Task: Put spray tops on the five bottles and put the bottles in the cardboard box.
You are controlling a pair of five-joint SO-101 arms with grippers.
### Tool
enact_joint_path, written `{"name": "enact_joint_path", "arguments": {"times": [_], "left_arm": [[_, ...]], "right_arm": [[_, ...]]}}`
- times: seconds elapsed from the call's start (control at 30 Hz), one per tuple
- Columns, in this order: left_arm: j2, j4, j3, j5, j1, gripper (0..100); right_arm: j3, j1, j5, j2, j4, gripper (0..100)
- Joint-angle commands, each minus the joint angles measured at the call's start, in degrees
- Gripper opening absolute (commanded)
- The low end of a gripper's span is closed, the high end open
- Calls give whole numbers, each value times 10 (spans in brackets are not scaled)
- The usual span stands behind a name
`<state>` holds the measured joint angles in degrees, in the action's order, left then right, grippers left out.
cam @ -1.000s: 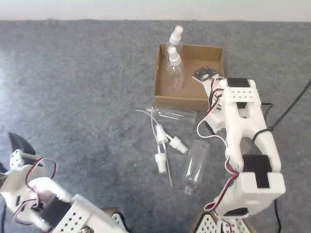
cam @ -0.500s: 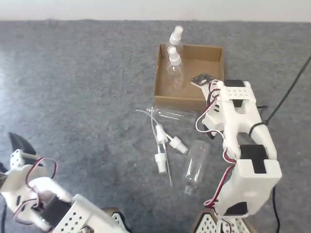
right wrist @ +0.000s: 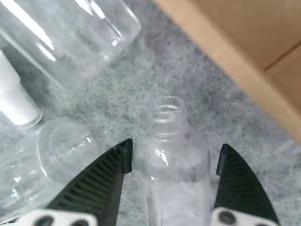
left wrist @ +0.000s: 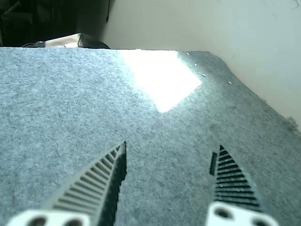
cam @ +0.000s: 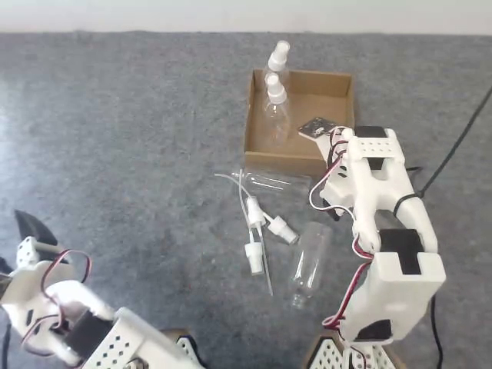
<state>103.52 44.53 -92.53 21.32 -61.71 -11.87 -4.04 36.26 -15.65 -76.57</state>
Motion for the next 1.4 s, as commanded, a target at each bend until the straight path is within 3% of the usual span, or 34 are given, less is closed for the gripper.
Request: {"name": "enact_joint_path", "arguments": {"times": [0.0,0.1,0.5,0.9,1.1,1.37], "left_arm": [[2,-18,4,4,1,269],[2,-18,4,4,1,269],[2,-18,4,-17,1,269],[2,-18,4,-17,2,269],[2,-18,4,-17,2,269],[2,-18,4,-17,2,269]], "right_arm": [[23,9,-21,5,6,241],[23,6,-29,5,7,241],[23,6,90,6,7,241],[25,4,95,-11,32,237],[26,3,96,-12,23,71],[24,3,92,57,-30,57]]}}
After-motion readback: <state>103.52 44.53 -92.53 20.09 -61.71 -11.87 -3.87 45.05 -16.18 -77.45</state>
